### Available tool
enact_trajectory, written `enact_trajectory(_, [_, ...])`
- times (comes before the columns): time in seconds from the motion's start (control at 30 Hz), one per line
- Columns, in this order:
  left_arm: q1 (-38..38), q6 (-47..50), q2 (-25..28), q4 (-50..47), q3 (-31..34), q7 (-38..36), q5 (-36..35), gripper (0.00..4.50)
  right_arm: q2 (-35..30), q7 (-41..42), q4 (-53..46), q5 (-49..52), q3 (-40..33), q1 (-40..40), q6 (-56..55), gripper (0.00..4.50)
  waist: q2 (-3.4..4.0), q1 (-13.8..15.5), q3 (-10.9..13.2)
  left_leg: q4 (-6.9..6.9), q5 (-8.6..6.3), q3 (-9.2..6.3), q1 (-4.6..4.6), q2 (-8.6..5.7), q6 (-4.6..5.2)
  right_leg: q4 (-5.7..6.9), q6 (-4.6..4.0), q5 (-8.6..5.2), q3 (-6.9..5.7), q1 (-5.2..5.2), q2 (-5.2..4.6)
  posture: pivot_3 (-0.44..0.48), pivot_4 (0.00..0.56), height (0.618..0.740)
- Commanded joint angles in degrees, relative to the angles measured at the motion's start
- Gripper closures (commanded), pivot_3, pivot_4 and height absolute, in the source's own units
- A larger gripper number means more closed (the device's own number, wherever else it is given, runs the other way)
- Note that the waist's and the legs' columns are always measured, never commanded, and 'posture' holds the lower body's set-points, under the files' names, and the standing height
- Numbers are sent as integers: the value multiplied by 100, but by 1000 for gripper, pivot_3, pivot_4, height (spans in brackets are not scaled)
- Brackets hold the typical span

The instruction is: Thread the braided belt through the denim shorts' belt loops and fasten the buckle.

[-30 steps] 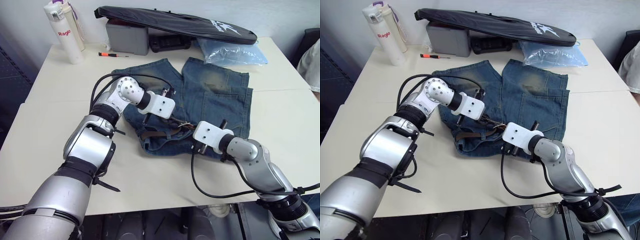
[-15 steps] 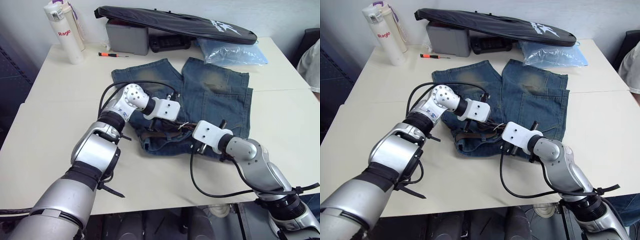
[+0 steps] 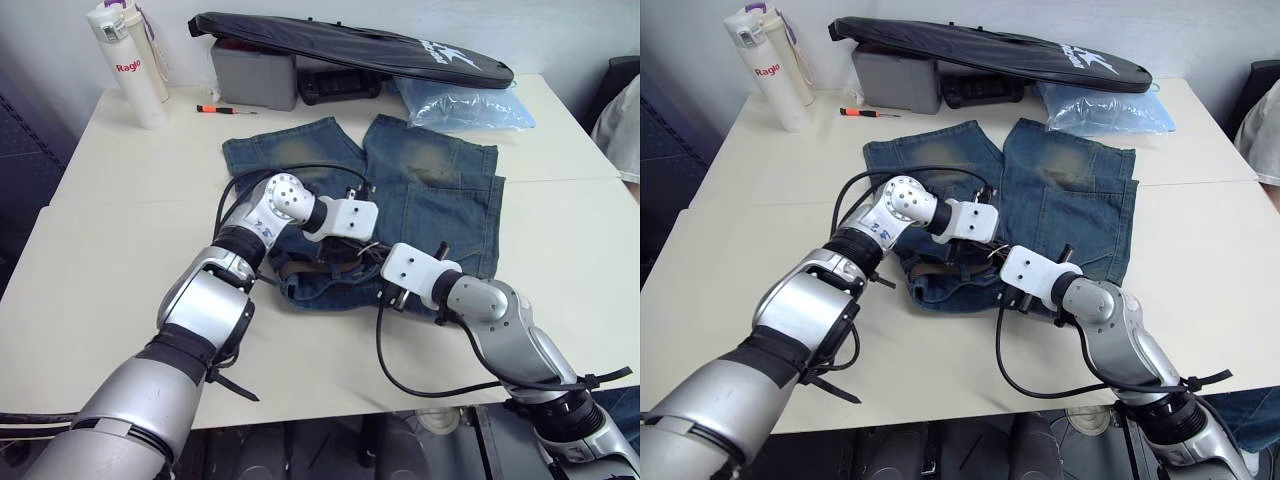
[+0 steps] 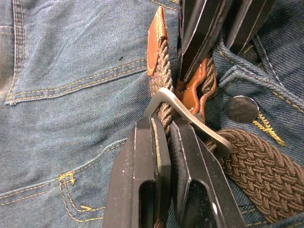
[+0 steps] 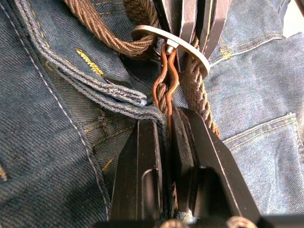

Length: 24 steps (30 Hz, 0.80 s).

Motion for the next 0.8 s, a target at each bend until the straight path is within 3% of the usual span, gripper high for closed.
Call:
enact_trajectory(0.03, [-220,266,-304,-285,244,-393,-431,2891,88,46,-248,55,41,-86,-182,4500,0,-2,0,0,0,0,0,0,0,0,0,0,0,0,0,0,150,740])
enact_trajectory(0.27, [-220,1206,-78,-722,440,-1617,-755,41,78,70,-219,13,33,-23,-221,4500,0,-64,0,-3,0,0,0,0,0,-1,0,0,0,-1,0,0,150,740])
enact_trajectory(0.4, [-201,1763,131,-1190,572,-1996,-977,11,65,73,-226,-4,43,46,-242,4500,0,-92,0,-3,0,0,-2,0,0,-1,0,0,-1,0,0,0,150,740])
enact_trajectory(0.8, [-157,2846,626,-2018,706,-2249,-1379,11,21,165,-227,15,39,64,-227,4500,0,-127,0,-3,0,0,1,0,0,2,-1,-1,2,-1,0,0,150,740])
